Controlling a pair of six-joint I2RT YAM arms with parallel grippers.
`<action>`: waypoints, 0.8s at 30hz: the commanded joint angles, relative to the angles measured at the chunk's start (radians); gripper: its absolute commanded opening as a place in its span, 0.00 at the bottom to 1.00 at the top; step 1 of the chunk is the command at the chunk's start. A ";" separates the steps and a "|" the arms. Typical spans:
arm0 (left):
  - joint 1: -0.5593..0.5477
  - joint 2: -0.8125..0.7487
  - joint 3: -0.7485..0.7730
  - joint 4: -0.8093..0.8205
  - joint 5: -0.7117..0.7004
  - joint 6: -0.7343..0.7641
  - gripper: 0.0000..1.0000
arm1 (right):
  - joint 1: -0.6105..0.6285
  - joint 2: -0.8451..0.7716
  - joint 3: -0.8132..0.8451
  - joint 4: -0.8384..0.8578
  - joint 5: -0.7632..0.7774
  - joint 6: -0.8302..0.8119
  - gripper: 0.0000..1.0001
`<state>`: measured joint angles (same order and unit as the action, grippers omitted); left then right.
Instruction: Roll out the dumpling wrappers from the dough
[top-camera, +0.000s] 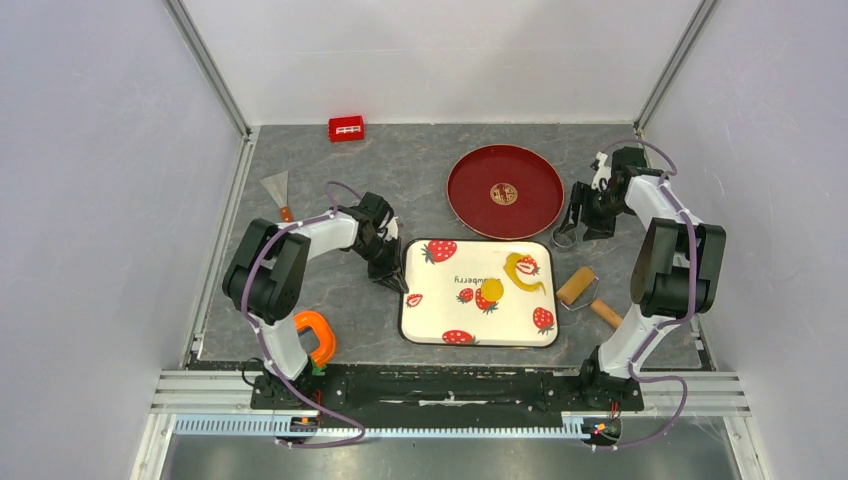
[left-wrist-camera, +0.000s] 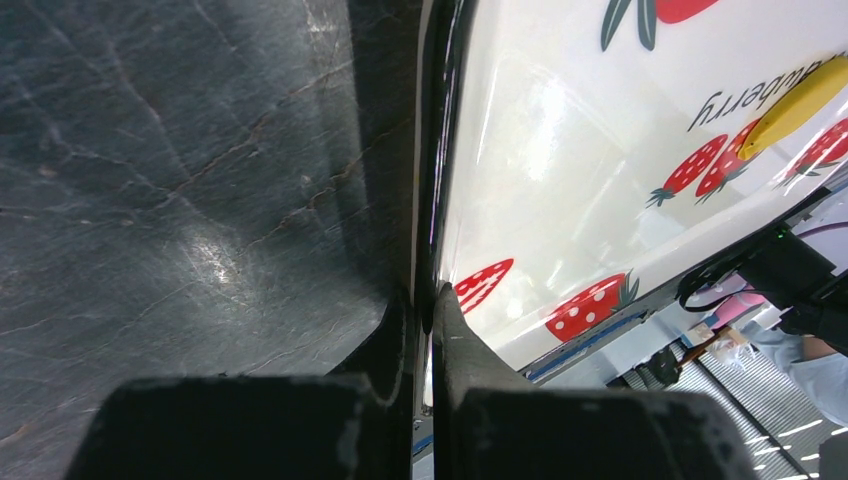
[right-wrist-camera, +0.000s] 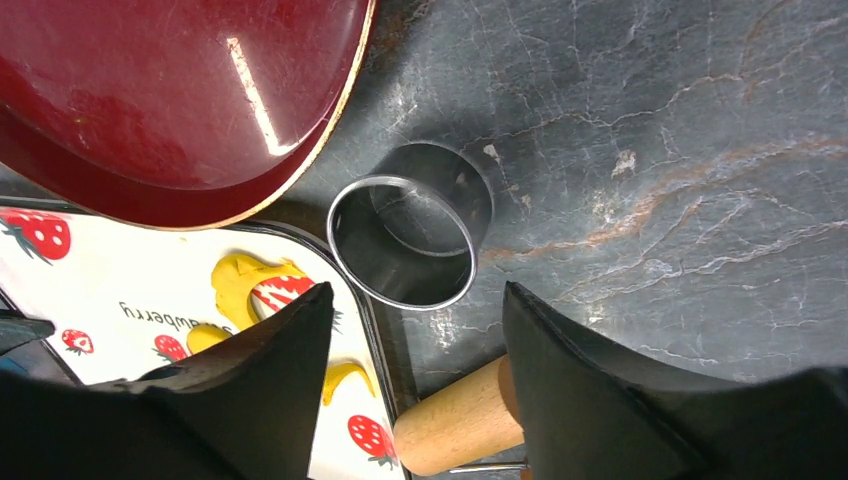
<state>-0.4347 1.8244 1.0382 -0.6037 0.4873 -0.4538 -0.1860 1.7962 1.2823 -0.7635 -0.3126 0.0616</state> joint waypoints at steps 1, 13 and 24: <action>-0.032 0.058 -0.004 -0.007 -0.108 0.023 0.02 | -0.001 -0.022 0.029 0.015 -0.009 0.002 0.69; -0.030 -0.158 0.017 0.081 -0.147 -0.004 0.50 | 0.117 -0.071 0.090 -0.008 -0.070 -0.038 0.98; 0.009 -0.460 -0.079 0.160 -0.421 -0.089 0.64 | 0.251 -0.086 0.108 0.005 -0.070 -0.046 0.98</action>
<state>-0.4568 1.4620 0.9905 -0.4767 0.2115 -0.4938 0.0254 1.7584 1.3518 -0.7719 -0.3695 0.0322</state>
